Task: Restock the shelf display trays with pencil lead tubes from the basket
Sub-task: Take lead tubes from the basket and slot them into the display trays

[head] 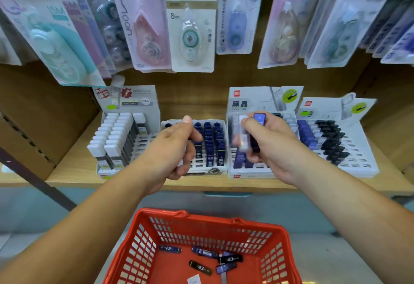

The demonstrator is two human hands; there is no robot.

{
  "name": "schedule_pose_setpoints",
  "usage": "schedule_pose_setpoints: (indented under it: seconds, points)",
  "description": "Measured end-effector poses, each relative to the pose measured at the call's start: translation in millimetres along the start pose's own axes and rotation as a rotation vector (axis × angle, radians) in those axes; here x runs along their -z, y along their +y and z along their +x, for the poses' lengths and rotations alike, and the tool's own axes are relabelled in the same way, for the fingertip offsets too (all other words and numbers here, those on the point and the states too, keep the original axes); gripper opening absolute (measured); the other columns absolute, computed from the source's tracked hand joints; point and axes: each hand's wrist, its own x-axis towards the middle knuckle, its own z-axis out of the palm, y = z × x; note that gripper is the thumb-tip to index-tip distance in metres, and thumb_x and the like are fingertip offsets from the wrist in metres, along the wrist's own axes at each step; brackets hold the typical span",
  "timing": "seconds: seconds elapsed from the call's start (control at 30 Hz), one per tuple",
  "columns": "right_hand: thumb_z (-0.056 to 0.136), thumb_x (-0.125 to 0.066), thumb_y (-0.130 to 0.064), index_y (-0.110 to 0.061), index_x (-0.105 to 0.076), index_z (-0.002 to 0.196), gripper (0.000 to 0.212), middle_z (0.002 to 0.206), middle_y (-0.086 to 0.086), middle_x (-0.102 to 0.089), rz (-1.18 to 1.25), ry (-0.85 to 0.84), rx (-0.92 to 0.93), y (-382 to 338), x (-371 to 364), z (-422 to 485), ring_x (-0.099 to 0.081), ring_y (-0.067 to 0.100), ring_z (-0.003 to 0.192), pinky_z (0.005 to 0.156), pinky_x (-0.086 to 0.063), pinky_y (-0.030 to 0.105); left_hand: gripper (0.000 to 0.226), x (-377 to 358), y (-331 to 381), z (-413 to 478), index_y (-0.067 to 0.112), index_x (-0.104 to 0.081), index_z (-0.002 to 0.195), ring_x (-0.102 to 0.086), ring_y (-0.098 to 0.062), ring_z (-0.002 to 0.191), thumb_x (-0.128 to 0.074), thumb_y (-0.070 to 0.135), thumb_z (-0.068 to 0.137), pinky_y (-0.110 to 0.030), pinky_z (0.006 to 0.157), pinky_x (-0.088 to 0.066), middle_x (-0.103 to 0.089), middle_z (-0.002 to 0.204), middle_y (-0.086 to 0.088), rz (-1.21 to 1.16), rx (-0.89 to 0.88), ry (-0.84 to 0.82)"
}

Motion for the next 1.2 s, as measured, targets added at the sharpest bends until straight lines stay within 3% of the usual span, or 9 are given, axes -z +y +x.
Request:
schedule_pose_setpoints:
  seconds: [0.1,0.2,0.4,0.6,0.73,0.9,1.0,1.1,1.2]
  points:
    - [0.107,-0.053,-0.027,-0.021,-0.060,0.103,0.010,0.071,0.008,-0.063,0.011,0.109,-0.020,-2.6,29.5,-3.8,-0.054,0.022,0.056,0.047,-0.034,0.031,0.056,-22.3,5.6,2.2,0.013,-0.068,0.112,-0.028,-0.014,0.048,-0.029,0.054,0.109,-0.024,0.045,-0.020,-0.040,0.066,0.001,0.008,0.023,0.008]
    - [0.110,-0.050,-0.030,-0.020,-0.057,0.116,0.014,0.080,0.011,-0.062,0.028,0.144,-0.032,-2.1,57.3,-9.8,-0.061,0.023,0.056,0.045,-0.041,0.032,0.043,-43.5,12.7,5.1,0.010,-0.072,0.110,-0.029,-0.015,0.054,-0.038,0.036,0.104,-0.029,0.050,-0.021,-0.039,0.069,0.001,-0.013,0.030,-0.022]
    - [0.111,-0.045,-0.027,-0.025,-0.054,0.115,0.010,0.089,0.017,-0.074,0.086,0.057,-0.086,7.1,76.1,-16.6,-0.073,0.030,0.074,0.049,-0.053,0.036,0.022,-75.8,17.2,8.0,0.028,-0.073,0.110,-0.049,-0.018,0.070,-0.055,0.039,0.106,-0.036,0.068,-0.045,-0.056,0.078,-0.004,0.219,-0.126,-0.149]
    - [0.110,-0.050,-0.023,-0.015,-0.060,0.113,0.013,0.085,0.016,-0.071,0.096,-0.048,-0.115,10.2,78.3,-14.2,-0.066,0.028,0.069,0.050,-0.049,0.035,0.013,-80.9,19.0,13.7,0.011,-0.069,0.104,-0.064,-0.014,0.071,-0.058,0.018,0.105,-0.025,0.065,-0.053,-0.069,0.089,-0.011,0.148,-0.115,-0.050]
    - [0.108,-0.054,-0.019,-0.014,-0.060,0.117,0.012,0.084,0.014,-0.071,0.106,-0.065,-0.131,11.8,79.5,-10.1,-0.065,0.026,0.069,0.052,-0.049,0.037,0.006,-72.9,20.6,21.7,0.013,-0.071,0.102,-0.073,-0.026,0.084,-0.068,0.010,0.099,-0.034,0.074,-0.060,-0.078,0.095,-0.013,0.082,-0.144,0.091]
    - [0.107,-0.056,-0.017,-0.013,-0.062,0.117,0.012,0.081,0.012,-0.072,0.107,-0.093,-0.134,14.4,72.0,-4.4,-0.066,0.024,0.068,0.051,-0.049,0.036,0.038,-68.5,16.0,31.5,0.032,-0.064,0.123,-0.074,-0.029,0.090,-0.074,0.009,0.095,-0.038,0.080,-0.063,-0.075,0.094,-0.006,0.101,-0.226,0.136]
    - [0.106,-0.057,-0.017,-0.015,-0.062,0.116,0.011,0.082,0.013,-0.072,0.097,-0.090,-0.120,15.9,69.6,-0.8,-0.066,0.025,0.069,0.051,-0.050,0.036,0.036,-66.5,14.2,37.7,0.035,-0.067,0.121,-0.073,-0.024,0.088,-0.071,0.009,0.097,-0.029,0.072,-0.060,-0.073,0.096,-0.003,0.074,-0.259,0.127]
    - [0.106,-0.056,-0.014,-0.014,-0.062,0.114,0.010,0.081,0.013,-0.071,0.116,-0.067,-0.113,17.4,68.9,2.7,-0.066,0.026,0.068,0.052,-0.050,0.037,0.037,-66.2,15.8,42.1,0.037,-0.064,0.123,-0.074,-0.021,0.085,-0.061,0.007,0.102,-0.039,0.068,-0.064,-0.068,0.086,0.013,0.026,-0.266,0.089]
    - [0.105,-0.054,-0.004,-0.011,-0.063,0.115,0.015,0.084,0.016,-0.072,0.156,-0.062,-0.109,19.3,67.8,6.5,-0.065,0.027,0.070,0.055,-0.053,0.038,0.046,-62.3,14.2,46.3,0.036,-0.057,0.130,-0.076,-0.022,0.087,-0.064,0.002,0.099,-0.040,0.069,-0.065,-0.069,0.090,0.008,0.054,-0.259,0.070]
